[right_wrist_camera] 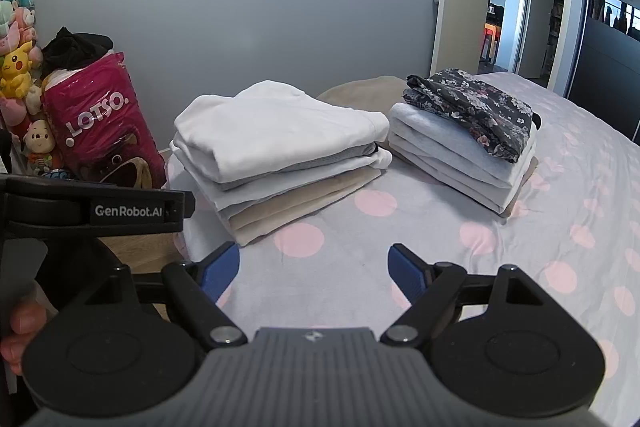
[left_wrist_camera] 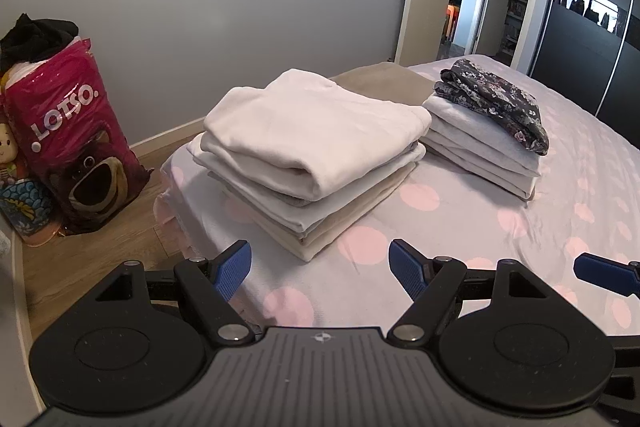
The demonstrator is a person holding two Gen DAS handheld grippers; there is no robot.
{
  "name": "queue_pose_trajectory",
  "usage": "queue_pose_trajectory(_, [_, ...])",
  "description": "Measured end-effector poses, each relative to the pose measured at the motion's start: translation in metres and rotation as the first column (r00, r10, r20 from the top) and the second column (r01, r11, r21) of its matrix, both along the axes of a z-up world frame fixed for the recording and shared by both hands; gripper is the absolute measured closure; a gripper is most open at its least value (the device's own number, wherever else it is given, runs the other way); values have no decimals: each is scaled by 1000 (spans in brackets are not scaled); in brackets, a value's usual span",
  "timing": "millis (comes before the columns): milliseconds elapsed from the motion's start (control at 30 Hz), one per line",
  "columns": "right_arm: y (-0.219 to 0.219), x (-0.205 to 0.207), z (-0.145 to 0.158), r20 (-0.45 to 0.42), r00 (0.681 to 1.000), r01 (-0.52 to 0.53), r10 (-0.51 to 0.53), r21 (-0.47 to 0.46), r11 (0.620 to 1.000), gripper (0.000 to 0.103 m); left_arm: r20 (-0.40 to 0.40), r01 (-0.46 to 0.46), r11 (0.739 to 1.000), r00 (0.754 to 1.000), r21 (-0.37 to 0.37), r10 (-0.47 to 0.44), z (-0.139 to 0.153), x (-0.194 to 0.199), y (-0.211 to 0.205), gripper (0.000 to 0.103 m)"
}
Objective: Fold clothes
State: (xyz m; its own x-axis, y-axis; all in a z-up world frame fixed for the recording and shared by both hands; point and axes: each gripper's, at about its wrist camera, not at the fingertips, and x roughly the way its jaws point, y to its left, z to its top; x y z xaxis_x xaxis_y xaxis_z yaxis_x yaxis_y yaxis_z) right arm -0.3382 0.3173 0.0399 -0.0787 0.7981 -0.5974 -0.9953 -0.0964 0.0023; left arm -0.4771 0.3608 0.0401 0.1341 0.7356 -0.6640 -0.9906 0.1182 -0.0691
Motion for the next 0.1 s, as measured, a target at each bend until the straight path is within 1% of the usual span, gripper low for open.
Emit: queue_pose_trajectory(100, [-1,0,0,0,1000,-2,2,-1,1000,20,5,4,1000,1000,-3,-4,0,0,-1,28])
